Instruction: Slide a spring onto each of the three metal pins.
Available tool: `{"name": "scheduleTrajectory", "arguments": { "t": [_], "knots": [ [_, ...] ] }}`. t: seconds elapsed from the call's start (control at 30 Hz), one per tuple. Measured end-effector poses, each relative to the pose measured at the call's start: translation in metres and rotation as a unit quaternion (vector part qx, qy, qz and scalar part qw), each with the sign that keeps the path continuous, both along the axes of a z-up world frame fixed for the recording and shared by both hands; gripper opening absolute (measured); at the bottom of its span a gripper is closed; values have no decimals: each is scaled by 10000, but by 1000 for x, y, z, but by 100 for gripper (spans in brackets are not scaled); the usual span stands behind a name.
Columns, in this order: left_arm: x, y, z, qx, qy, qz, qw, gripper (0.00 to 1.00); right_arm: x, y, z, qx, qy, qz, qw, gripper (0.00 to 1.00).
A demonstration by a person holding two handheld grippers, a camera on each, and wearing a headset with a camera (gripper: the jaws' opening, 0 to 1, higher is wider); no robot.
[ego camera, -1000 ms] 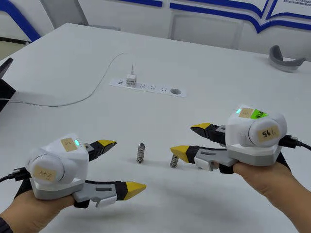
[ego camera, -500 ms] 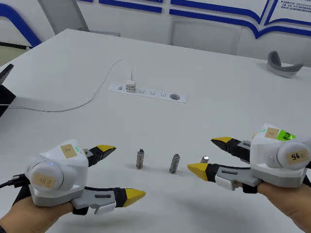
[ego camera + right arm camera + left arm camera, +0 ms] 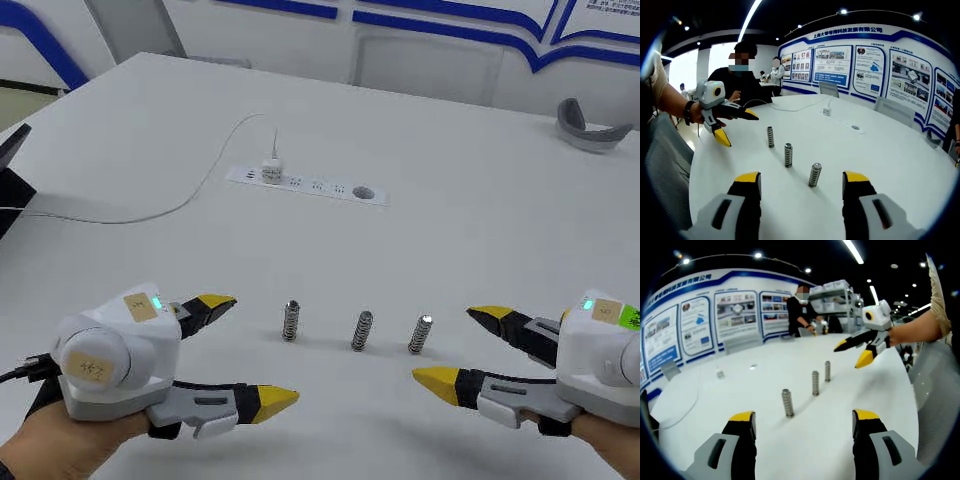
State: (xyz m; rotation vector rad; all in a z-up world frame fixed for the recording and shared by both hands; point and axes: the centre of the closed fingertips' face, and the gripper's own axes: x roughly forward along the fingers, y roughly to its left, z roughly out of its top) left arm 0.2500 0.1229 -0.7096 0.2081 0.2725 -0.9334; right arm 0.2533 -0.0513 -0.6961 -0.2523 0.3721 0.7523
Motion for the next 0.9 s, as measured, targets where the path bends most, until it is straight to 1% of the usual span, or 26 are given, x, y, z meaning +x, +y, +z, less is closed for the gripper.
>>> {"name": "scheduleTrajectory", "arguments": {
  "t": [0.17, 0.43, 0.6, 0.9],
  "knots": [
    [-2, -1, -3, 58, 5, -34, 10000, 81, -3, 0, -4, -11, 9, 42, 10000, 70],
    [-1, 0, -3, 23, 10, 20, 10000, 83, -4, 3, -5, 110, -8, 81, 9999, 72],
    [-3, 1, -4, 32, 15, 46, 10000, 84, -7, 7, -5, 139, -10, 135, 9998, 73],
    [-3, 4, -5, 6, 26, 103, 9999, 84, -7, 9, -6, 153, -9, 162, 9997, 74]
  ]
}}
